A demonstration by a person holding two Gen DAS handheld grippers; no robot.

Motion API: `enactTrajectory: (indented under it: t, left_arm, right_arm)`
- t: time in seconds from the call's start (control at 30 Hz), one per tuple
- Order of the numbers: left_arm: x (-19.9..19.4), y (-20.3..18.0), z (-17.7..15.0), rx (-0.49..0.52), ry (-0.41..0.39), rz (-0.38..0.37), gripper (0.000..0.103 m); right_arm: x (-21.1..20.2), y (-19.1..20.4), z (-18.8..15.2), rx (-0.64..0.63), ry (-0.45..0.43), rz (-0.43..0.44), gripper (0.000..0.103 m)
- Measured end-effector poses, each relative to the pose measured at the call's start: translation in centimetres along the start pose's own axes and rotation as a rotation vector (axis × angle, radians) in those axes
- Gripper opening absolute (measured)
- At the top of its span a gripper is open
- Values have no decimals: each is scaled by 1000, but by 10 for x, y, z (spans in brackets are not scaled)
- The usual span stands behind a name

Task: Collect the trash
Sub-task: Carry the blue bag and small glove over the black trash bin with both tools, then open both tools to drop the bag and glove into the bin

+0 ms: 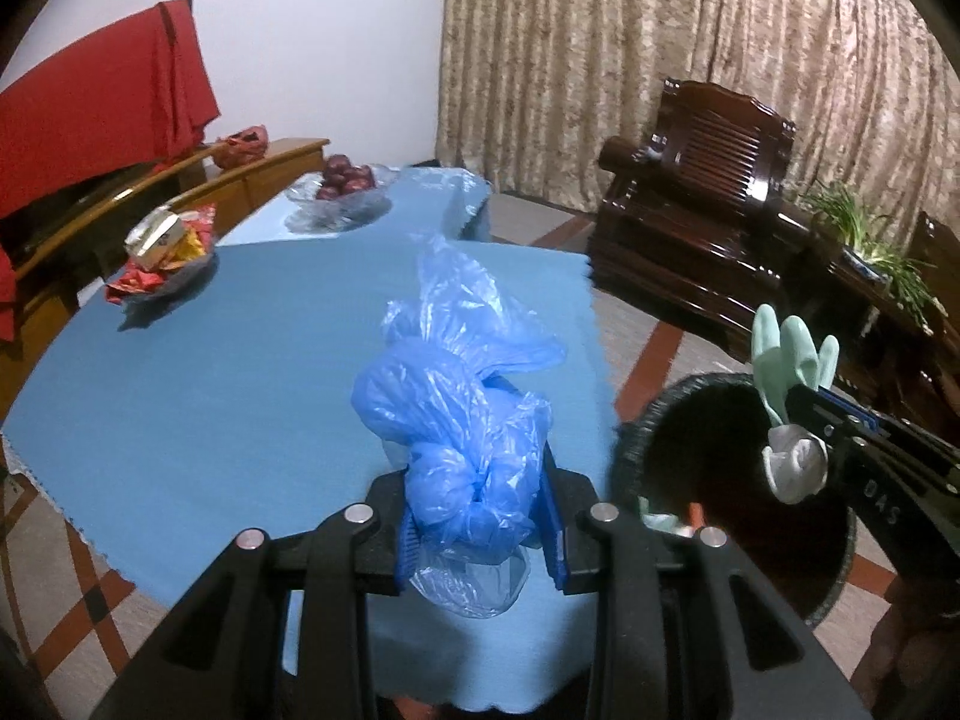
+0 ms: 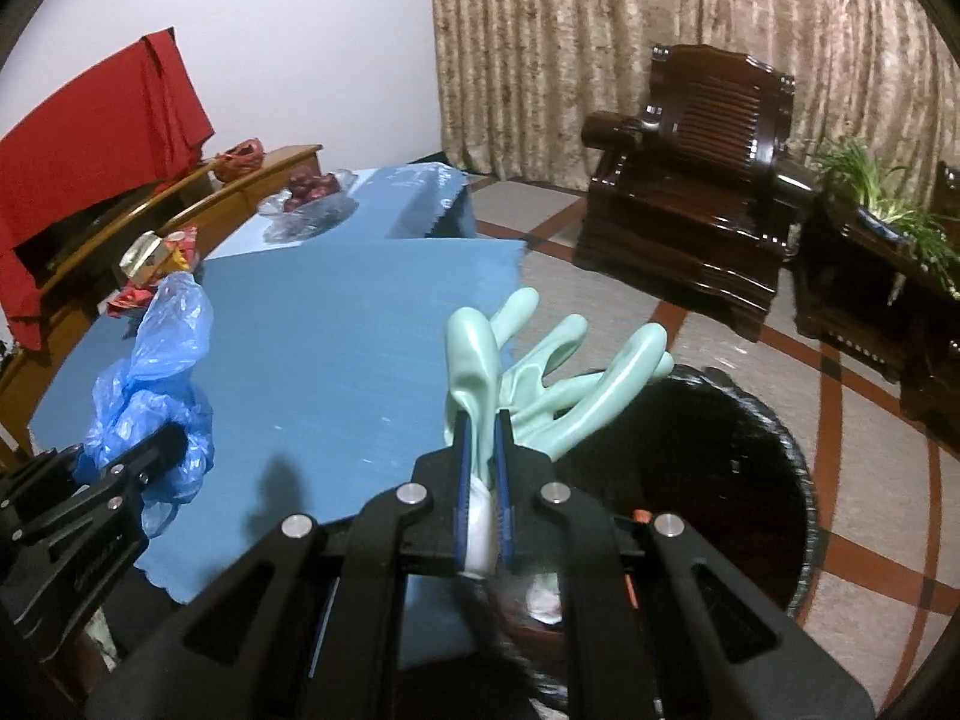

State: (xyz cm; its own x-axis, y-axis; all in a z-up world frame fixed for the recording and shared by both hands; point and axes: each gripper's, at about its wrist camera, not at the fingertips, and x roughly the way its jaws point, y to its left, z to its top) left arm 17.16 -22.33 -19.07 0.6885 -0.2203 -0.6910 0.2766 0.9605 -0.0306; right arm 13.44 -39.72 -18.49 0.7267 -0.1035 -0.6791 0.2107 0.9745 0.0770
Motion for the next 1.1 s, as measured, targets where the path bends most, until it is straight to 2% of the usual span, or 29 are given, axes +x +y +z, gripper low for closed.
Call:
enactTrajectory:
  t: [0.37, 0.7, 0.9, 0.97, 1.07, 1.1]
  left_arm:
    - [15, -79, -4, 33, 30, -46, 32]
    - [47, -143, -17, 70, 97, -70, 32]
    - [64, -169, -27, 102, 122, -94, 33]
    - [72, -177, -34, 129, 135, -96, 36]
    - [87, -187, -42, 154, 179, -94, 54]
    - [90, -187, -44, 152, 185, -97, 62]
  right_arm:
    - [10, -82, -17, 35, 32, -48, 7]
    - [35, -138, -30, 78, 62, -56, 7]
    - [56, -157, -41, 96, 95, -46, 7]
    - [65, -160, -47, 97, 123, -44, 9]
    - [74, -169, -59, 129, 151, -55, 21]
    - [74, -171, -60, 137, 155, -55, 21]
